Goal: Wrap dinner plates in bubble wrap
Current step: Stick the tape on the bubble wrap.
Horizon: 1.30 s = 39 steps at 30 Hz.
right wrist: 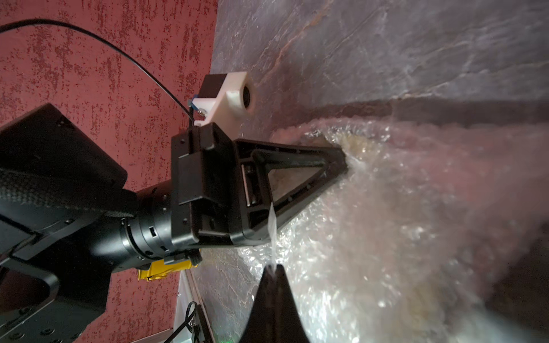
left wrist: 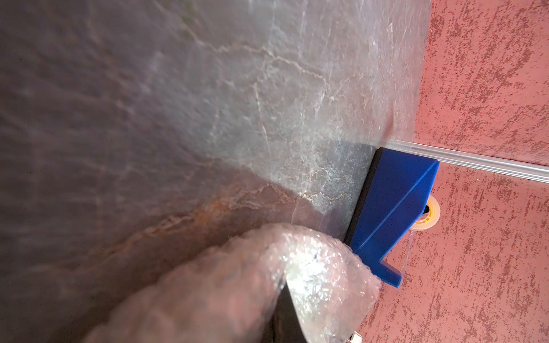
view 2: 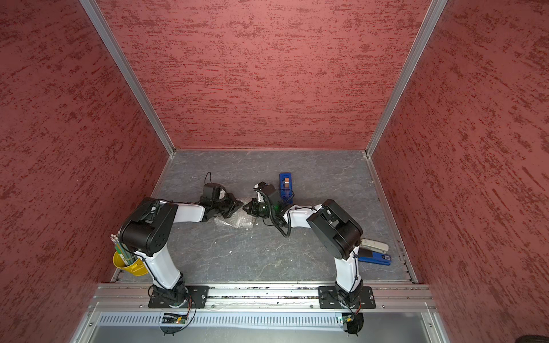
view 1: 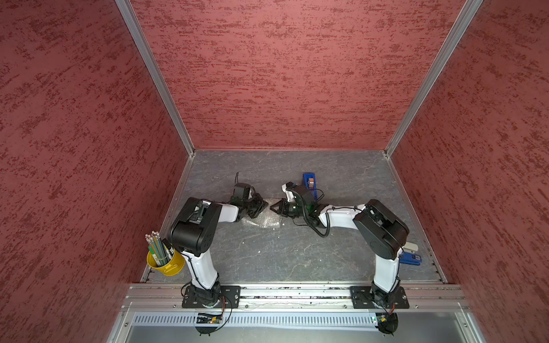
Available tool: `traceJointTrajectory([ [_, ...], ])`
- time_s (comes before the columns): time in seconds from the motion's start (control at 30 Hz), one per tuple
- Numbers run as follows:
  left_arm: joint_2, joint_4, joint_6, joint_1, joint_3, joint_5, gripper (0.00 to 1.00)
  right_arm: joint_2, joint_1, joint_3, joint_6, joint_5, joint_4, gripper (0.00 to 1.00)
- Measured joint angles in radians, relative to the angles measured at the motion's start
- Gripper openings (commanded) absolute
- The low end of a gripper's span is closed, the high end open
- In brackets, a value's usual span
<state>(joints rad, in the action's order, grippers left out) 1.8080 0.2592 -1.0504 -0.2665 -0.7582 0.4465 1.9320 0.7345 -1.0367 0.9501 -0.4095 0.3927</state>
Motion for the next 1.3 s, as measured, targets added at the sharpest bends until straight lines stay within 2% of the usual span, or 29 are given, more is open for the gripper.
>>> traceJointTrajectory([
  [0.3, 0.000, 0.000, 0.000, 0.000, 0.000, 0.001, 0.00, 0.035, -0.021, -0.091, -0.015, 0.018, -0.037, 0.00],
  [0.77, 0.000, 0.000, 0.000, 0.003, 0.000, 0.002, 0.00, 0.161, -0.057, -0.125, -0.041, 0.074, -0.108, 0.00],
  [0.87, 0.000, 0.000, 0.000, 0.003, 0.000, 0.003, 0.00, 0.163, -0.057, -0.138, -0.053, 0.089, -0.126, 0.18],
  [1.0, 0.000, 0.000, 0.000, 0.003, 0.000, 0.003, 0.00, 0.153, -0.049, -0.144, -0.076, 0.095, -0.133, 0.35],
  [1.17, 0.000, -0.001, 0.000, 0.003, 0.000, 0.006, 0.00, 0.095, -0.045, -0.146, -0.106, 0.130, -0.211, 0.46],
  [1.3, 0.001, -0.002, 0.000, 0.003, 0.000, 0.006, 0.00, 0.045, -0.047, -0.169, -0.129, 0.153, -0.290, 0.48],
])
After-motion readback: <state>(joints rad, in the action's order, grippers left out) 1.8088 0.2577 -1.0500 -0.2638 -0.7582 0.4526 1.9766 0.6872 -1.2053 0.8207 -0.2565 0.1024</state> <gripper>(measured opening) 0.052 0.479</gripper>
